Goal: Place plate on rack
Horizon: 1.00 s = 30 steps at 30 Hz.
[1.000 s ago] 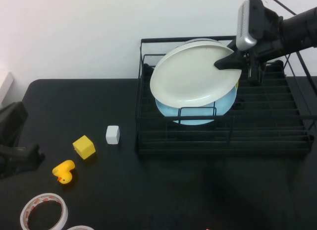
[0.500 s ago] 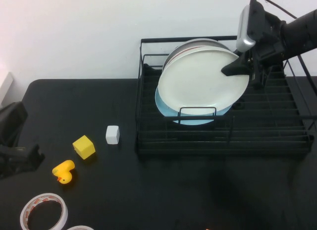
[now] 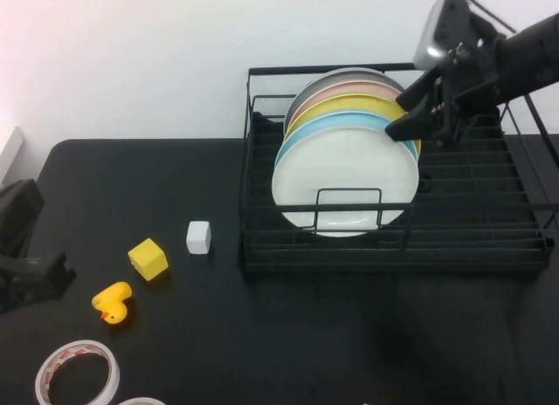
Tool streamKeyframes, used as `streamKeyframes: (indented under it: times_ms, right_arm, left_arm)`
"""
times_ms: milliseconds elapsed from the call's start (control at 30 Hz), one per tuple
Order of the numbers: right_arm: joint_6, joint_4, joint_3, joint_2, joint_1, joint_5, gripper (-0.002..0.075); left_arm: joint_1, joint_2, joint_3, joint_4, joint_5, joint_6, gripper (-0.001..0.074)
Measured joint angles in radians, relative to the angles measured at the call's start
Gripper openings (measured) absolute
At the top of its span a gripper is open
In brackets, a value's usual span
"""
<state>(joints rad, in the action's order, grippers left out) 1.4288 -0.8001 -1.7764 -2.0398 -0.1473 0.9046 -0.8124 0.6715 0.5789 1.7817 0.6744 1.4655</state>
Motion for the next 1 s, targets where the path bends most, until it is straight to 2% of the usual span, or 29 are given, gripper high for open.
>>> streamKeyframes:
  times_ms: [100, 300, 367, 500, 633, 800, 1000]
  right_arm:
    - [-0.112, 0.053, 0.0, 0.06, 0.0, 0.0, 0.0387]
    - [-0.266, 0.102, 0.0, 0.244, 0.0, 0.031, 0.0086]
    - [-0.293, 0.093, 0.0, 0.302, 0.0, 0.058, 0.004]
    - [-0.309, 0.017, 0.039, 0.442, 0.0, 0.099, 0.0009]
    - [-0.274, -0.098, 0.17, 0.605, 0.0, 0.087, 0.0006]
    - [-0.22, -0.175, 0.409, 0.848, 0.0, -0.037, 0.0005]
    - [-0.209, -0.188, 0.672, 1.157, 0.0, -0.181, 0.0004]
  left_arm:
    - [0.0, 0.0, 0.0, 0.0, 0.004, 0.0, -0.0002]
    - [0.0, 0.0, 0.0, 0.0, 0.004, 0.0, -0.0001]
    - [0.0, 0.0, 0.0, 0.0, 0.004, 0.0, -0.0001]
    - [0.0, 0.0, 0.0, 0.0, 0.004, 0.0, -0.0001]
    - [0.0, 0.0, 0.0, 0.0, 0.004, 0.0, -0.0001]
    - [0.0, 0.0, 0.0, 0.0, 0.004, 0.0, -0.0001]
    - [0.0, 0.0, 0.0, 0.0, 0.004, 0.002, -0.0002]
